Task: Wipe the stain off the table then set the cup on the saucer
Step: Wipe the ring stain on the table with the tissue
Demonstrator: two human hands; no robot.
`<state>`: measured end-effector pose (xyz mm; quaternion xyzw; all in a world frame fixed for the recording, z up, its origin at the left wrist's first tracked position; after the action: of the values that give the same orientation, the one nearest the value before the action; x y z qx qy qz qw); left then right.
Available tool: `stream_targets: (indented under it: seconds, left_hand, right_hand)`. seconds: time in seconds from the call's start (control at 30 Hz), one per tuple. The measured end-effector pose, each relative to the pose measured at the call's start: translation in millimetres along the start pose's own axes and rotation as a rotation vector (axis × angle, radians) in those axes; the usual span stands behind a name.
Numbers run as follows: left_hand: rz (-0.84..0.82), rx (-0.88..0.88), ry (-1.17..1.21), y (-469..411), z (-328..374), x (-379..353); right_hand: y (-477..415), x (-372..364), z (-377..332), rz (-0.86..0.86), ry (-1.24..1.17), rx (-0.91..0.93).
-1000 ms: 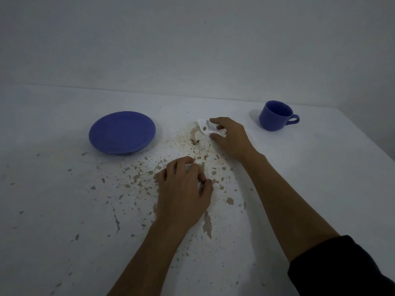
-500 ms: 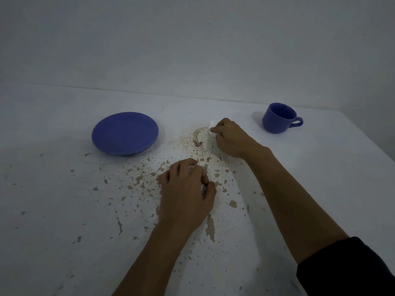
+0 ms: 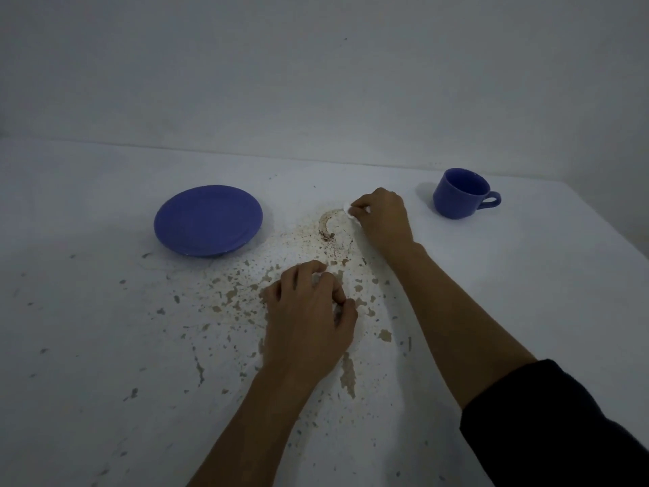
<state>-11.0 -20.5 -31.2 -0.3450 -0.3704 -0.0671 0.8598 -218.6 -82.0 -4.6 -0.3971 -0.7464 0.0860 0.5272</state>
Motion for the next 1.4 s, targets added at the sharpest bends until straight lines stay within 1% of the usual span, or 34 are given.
stream_targets:
  seconds: [0.07, 0.13, 0.2, 0.27, 0.33, 0.37, 0.4, 0.5, 0.53, 0.57, 0.6, 0.7, 0.73, 0.77, 0.83, 0.9, 0.93, 1.03, 1.07, 1.17, 1.2, 1.27, 1.33, 1.37, 1.4]
  left_hand:
    - [0.000, 0.001, -0.002, 0, -1, -1]
    - [-0.003, 0.001, -0.001, 0, -1, -1]
    - [-0.005, -0.003, -0.002, 0, -1, -1]
    - [-0.006, -0.004, -0.002, 0, -1, -1]
    - [-0.006, 0.001, 0.000, 0, -1, -1]
    - [-0.006, 0.002, 0.000, 0, -1, -1]
    - [-0.006, 0.002, -0.001, 0, -1, 0]
    - [-0.004, 0.004, 0.001, 0, -1, 0]
    - [-0.003, 0.004, 0.004, 0, -1, 0]
    - [-0.002, 0.003, 0.006, 0, -1, 0]
    - [-0.002, 0.002, 0.005, 0, -1, 0]
    - [0.002, 0.005, -0.001, 0, -1, -1]
    - [0.002, 0.006, -0.002, 0, -1, -1]
    - [0.000, 0.007, -0.004, 0, -1, -1]
    - [-0.003, 0.004, -0.007, 0, -2, -1]
    - [-0.002, 0.001, -0.006, 0, -1, -1]
    - [0.000, 0.002, -0.007, 0, -1, -1]
    - [0.006, 0.003, -0.003, 0, -1, -1]
    - [0.007, 0.002, -0.001, 0, -1, -1]
    - [0.008, 0.001, 0.000, 0, -1, -1]
    - [0.007, 0.001, 0.000, 0, -1, -1]
    - [0.005, 0.001, 0.002, 0, -1, -1]
    - [0.005, 0.006, 0.007, 0, 0, 0]
    - [0.005, 0.007, 0.007, 0, 0, 0]
    - [0.002, 0.007, 0.004, 0, -1, -1]
  right_hand:
    - [11, -4, -8, -0.012, 0.060, 0.086]
    - [20, -3, -12, -0.072, 0.078, 0.182]
    - [19, 1, -6, -0.125, 0.156, 0.206]
    - [9, 2, 3, -0.103, 0.239, 0.145]
    - [0, -2, 5, -0.048, 0.264, 0.046]
    - [1, -4, 0, -0.027, 0.272, 0.034]
    - [3, -8, -8, -0.024, 0.282, 0.056]
    - [17, -16, -25, -0.052, 0.266, 0.227]
    - [20, -13, -25, -0.054, 0.249, 0.256]
    - [18, -9, -21, -0.039, 0.234, 0.252]
    - [14, -7, -16, -0.017, 0.221, 0.208]
    - [0, -5, -1, 0.050, 0.181, 0.008]
    - [1, -8, -4, 0.049, 0.170, 0.006]
    - [4, -12, -11, 0.028, 0.159, 0.048]
    - [13, -15, -23, -0.046, 0.108, 0.196]
    - [13, -9, -20, -0.088, 0.109, 0.284]
    - [8, -6, -13, -0.069, 0.147, 0.274]
    - [0, -4, -4, 0.018, 0.185, 0.125]
    - [4, -7, -11, 0.006, 0.166, 0.147]
    - [19, -8, -27, -0.100, 0.067, 0.339]
    - [17, -5, -25, -0.117, 0.070, 0.366]
    - [6, -2, -13, -0.087, 0.154, 0.317]
    - [-1, -3, -7, -0.026, 0.217, 0.191]
    - [0, -6, -12, -0.012, 0.218, 0.167]
    - [5, -10, -20, -0.022, 0.203, 0.187]
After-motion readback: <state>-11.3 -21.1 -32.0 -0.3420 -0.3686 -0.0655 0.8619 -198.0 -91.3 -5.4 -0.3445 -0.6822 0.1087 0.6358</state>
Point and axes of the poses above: each hand's wrist, its own y-axis away from the middle knuckle, its own x-axis out of the back of the hand, z = x × y, the point moved 4 cm from there along -y, towards the middle knuckle, and after that the axes turned 15 degrees about z, right-handed, at the moved point
